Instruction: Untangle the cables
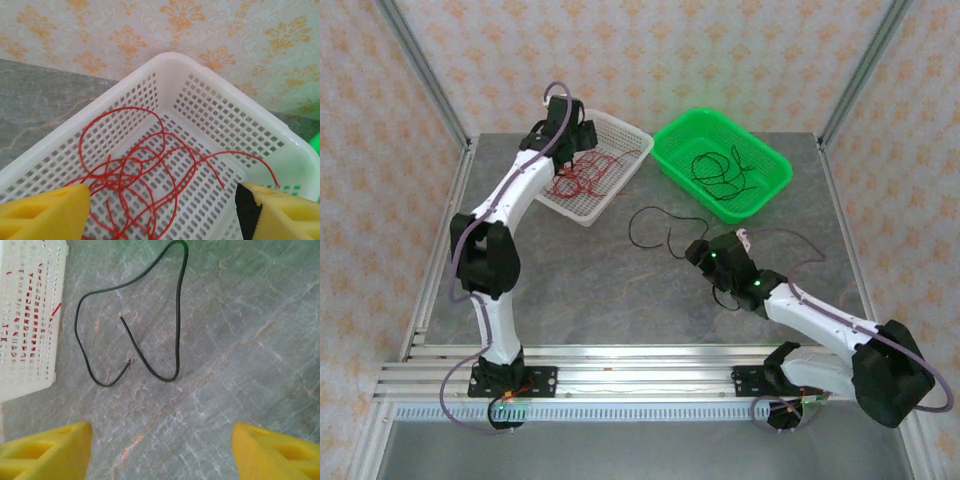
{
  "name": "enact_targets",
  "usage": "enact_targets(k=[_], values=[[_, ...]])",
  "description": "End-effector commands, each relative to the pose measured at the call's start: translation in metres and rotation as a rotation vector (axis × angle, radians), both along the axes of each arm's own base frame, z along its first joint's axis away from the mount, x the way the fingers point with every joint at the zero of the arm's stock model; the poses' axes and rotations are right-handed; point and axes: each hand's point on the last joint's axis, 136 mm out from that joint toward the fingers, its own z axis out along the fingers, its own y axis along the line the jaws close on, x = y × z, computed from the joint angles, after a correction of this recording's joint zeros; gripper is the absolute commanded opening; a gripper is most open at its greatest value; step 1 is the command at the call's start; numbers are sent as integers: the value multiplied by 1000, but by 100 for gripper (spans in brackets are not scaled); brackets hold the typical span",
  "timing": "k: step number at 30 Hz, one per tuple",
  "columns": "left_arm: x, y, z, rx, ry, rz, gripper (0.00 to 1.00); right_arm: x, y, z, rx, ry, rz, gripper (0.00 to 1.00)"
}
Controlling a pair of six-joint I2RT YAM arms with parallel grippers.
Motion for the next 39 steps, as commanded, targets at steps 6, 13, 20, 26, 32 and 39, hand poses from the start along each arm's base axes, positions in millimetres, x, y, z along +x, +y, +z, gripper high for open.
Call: enact_targets(k=[6,13,20,26,32,39], values=[[-70,0,49,-115,-125,-24,78,40,-18,2,-42,-15,-91,74],[-125,-4,64,-174,-191,-54,77,68,-3,-27,-77,65,-25,64],[-155,-6,69,-168,-213,-61,76,81,0,-47,-126,93,-19,51],[-175,-13,69,-183,-220,-87,75,83,-6,-52,-175,82,-22,46],[-193,-9,60,-178,-209,-79,74,93,-8,-57,-212,69,-10,35],[-201,-2,65,-173,-218,-47,72,97,-7,-49,-229,41,11,0]])
